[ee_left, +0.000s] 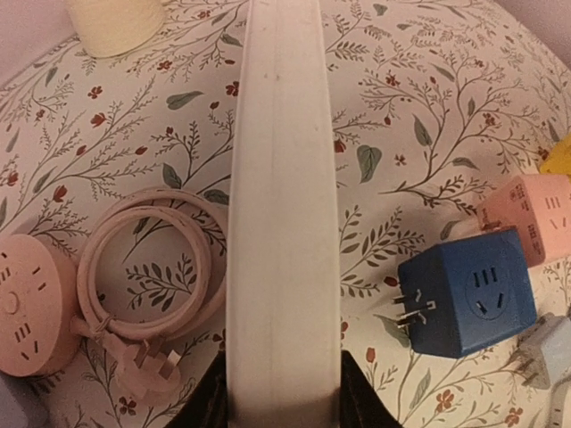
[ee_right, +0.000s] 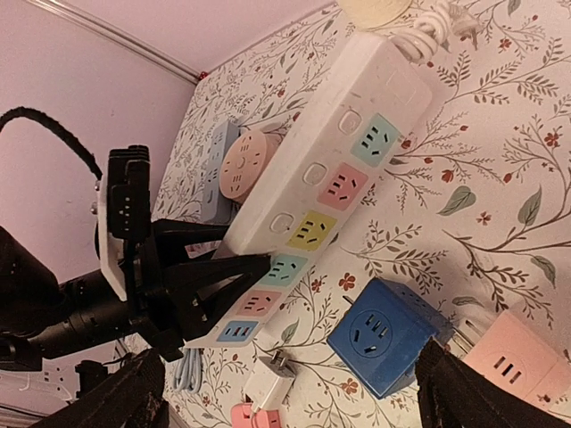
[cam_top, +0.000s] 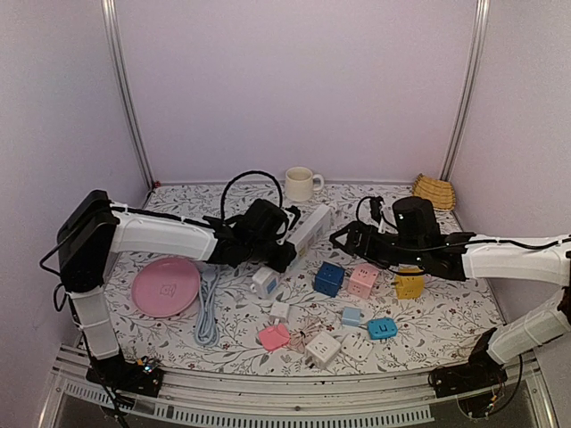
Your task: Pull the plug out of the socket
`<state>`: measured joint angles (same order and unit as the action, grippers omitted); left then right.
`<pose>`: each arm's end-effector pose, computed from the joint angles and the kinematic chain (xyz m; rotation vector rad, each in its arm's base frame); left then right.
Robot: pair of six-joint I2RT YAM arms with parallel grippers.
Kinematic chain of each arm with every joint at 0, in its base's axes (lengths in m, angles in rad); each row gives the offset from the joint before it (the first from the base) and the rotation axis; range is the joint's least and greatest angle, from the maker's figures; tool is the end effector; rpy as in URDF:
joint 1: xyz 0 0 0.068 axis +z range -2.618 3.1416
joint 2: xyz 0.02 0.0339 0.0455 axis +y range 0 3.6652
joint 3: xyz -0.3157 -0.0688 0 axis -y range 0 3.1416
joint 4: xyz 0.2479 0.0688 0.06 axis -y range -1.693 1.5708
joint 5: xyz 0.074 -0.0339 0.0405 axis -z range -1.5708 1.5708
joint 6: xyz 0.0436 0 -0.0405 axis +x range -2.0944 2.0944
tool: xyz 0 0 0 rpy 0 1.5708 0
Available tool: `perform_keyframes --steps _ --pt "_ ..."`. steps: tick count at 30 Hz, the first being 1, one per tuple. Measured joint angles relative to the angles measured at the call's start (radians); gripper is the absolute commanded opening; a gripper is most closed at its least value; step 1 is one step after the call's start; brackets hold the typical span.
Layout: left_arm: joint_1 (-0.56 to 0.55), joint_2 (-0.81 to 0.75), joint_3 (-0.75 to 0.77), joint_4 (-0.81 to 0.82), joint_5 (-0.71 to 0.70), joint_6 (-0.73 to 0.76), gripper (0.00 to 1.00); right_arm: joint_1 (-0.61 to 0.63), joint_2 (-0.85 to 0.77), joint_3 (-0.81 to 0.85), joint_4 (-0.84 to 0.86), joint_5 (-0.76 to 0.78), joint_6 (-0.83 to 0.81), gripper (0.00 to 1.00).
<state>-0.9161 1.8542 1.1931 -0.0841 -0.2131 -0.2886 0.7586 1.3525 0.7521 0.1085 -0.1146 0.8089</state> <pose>0.2670 -0.3327 0.2327 0.6131 2.2418 -0.3715 0.2096 0.2055 0.2758 -0.0206 2.2432 1.0386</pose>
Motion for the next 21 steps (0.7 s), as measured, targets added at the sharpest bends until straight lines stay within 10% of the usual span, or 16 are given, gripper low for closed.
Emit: perform_keyframes --steps 21 --pt "0.037 0.298 0.349 -0.122 0.079 0.122 0.24 0.000 -0.209 -0.029 -0.213 0.179 -0.051 0.99"
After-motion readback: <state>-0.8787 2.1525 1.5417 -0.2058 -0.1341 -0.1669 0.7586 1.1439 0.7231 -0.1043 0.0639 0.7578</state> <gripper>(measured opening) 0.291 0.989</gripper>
